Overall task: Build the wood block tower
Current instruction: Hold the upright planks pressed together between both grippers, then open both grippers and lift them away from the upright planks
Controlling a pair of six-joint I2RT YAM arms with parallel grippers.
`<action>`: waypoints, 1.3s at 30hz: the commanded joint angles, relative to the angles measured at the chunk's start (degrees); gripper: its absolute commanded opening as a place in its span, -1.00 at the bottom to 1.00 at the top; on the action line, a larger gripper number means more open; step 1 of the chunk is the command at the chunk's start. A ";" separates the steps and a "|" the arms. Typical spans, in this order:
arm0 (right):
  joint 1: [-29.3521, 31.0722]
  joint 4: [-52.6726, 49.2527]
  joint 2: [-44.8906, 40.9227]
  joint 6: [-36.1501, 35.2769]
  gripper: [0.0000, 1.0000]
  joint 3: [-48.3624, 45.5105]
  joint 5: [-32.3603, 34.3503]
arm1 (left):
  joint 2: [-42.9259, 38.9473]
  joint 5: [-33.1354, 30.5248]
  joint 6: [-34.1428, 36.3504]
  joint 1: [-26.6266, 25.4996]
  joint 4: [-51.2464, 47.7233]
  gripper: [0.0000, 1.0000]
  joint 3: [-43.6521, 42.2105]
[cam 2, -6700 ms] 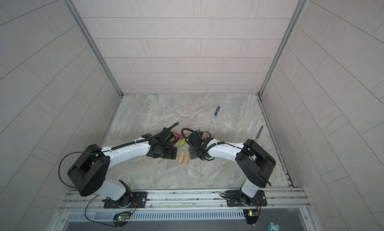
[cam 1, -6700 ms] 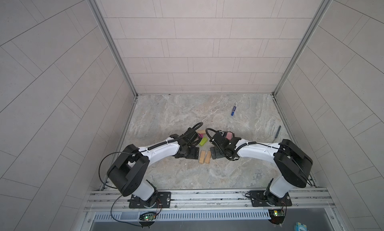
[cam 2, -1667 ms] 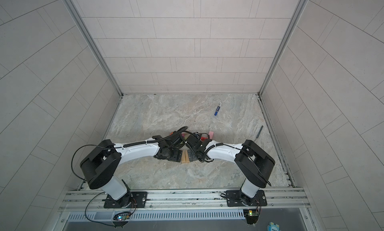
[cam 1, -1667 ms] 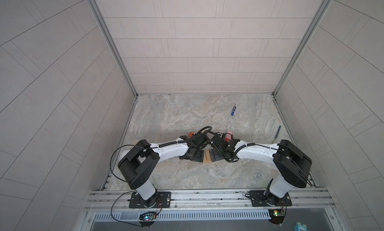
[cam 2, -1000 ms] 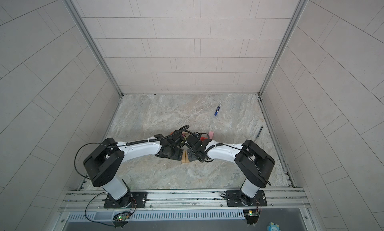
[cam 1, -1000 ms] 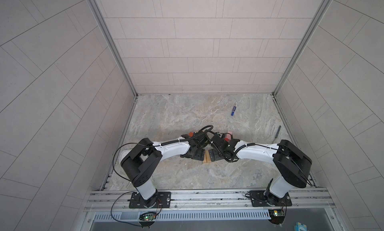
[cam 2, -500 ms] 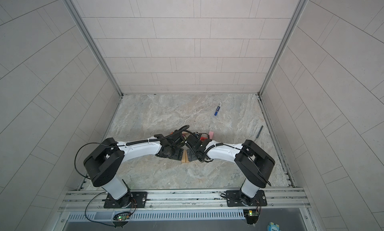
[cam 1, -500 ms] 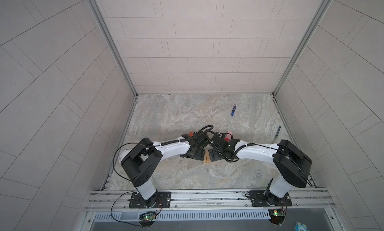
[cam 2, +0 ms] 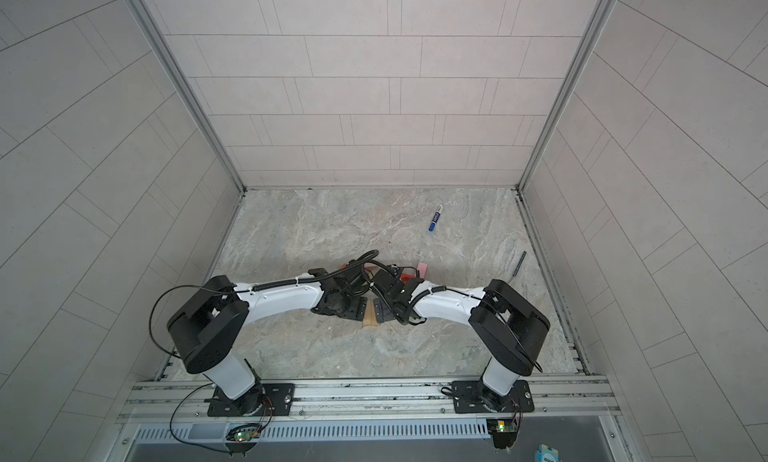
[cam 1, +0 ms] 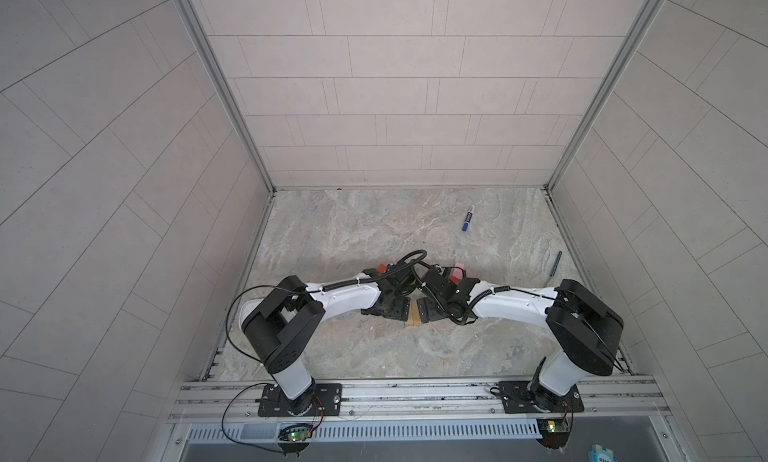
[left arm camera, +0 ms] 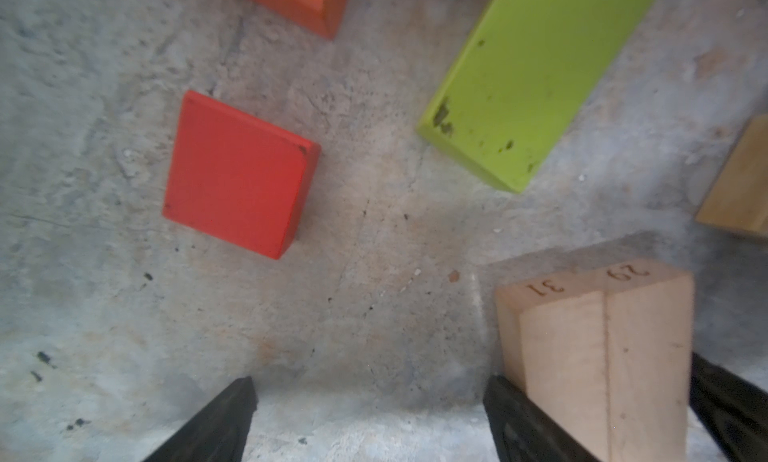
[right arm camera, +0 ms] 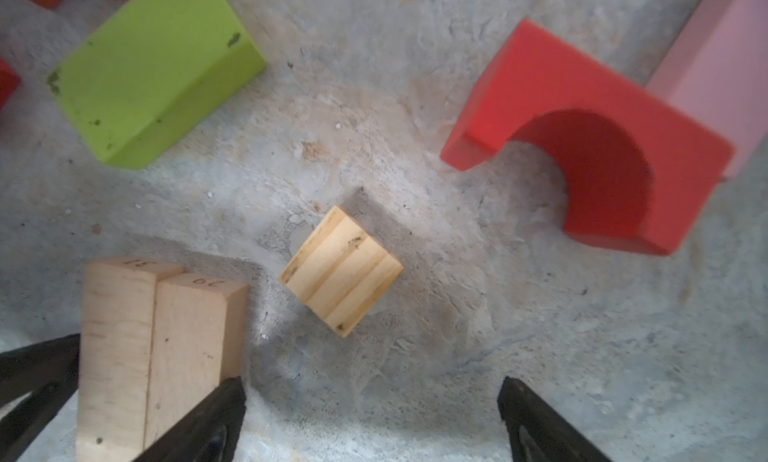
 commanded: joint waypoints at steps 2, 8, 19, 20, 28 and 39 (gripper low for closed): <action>0.19 -3.69 -2.99 0.52 0.93 0.23 4.02 | -1.68 -1.85 0.72 0.30 -3.82 0.90 1.10; -0.30 -5.42 -7.15 -1.20 0.93 0.41 3.87 | -5.54 -2.51 2.65 2.55 -8.73 0.90 2.63; -1.23 -6.84 -6.58 -5.39 0.94 7.64 4.63 | -15.41 0.92 9.24 8.38 -15.01 0.91 4.85; -1.34 -6.88 -5.59 -5.69 0.94 8.91 4.58 | -16.29 1.41 9.91 9.18 -15.69 0.91 4.96; -2.32 -7.45 3.39 -5.30 0.99 19.32 3.91 | -22.25 3.30 14.93 14.81 -19.23 0.92 4.86; -4.55 -8.36 17.96 -3.48 0.99 33.94 1.62 | -25.76 6.22 15.35 18.03 -16.00 0.92 1.76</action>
